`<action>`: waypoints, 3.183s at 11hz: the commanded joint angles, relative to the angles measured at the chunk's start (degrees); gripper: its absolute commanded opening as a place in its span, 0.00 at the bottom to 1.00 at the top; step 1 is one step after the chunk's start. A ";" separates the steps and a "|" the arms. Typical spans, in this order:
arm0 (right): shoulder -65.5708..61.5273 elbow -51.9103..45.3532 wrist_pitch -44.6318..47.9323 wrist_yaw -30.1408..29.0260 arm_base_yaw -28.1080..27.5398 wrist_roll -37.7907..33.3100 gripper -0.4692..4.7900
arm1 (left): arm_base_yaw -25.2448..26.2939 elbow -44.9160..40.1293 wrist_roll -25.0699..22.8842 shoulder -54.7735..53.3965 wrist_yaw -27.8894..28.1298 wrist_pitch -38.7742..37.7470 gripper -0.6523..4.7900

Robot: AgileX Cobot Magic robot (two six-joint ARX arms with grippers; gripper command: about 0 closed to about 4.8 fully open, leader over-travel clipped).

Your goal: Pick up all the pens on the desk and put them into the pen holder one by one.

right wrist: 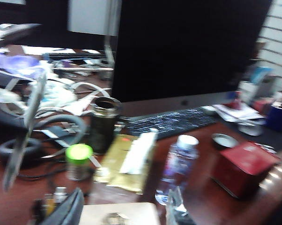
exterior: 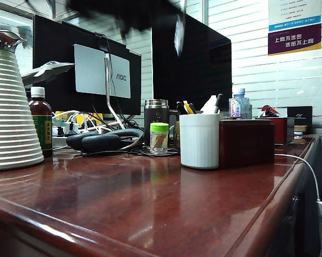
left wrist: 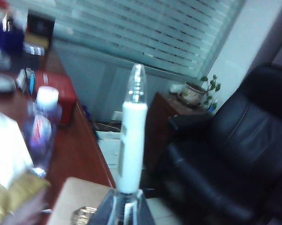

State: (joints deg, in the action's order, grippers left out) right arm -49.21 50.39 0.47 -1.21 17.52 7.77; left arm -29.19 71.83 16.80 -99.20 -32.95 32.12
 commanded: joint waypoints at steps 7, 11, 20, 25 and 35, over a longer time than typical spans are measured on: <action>0.22 0.22 0.61 -0.37 -6.51 1.57 0.53 | -3.50 -2.34 10.19 -13.14 7.06 21.35 0.11; 0.22 0.22 0.66 -0.39 -6.54 1.92 0.53 | -5.70 -6.56 7.76 -13.14 14.19 21.40 0.11; 0.20 0.22 -0.72 -0.42 -6.54 1.90 0.53 | -7.06 -7.43 0.96 -13.49 18.58 15.65 0.63; 0.22 0.24 -0.66 -0.42 -6.54 1.88 0.53 | -7.06 -7.39 2.27 -9.86 13.62 33.94 0.50; 37.75 -0.31 -34.23 -5.25 -6.38 -4.52 0.08 | -7.78 -7.45 -20.02 62.64 20.37 -56.17 0.11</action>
State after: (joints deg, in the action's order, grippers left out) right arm -12.56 50.48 -31.83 -5.98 11.14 4.32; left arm -36.88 64.34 -2.81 -38.68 -14.92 -18.48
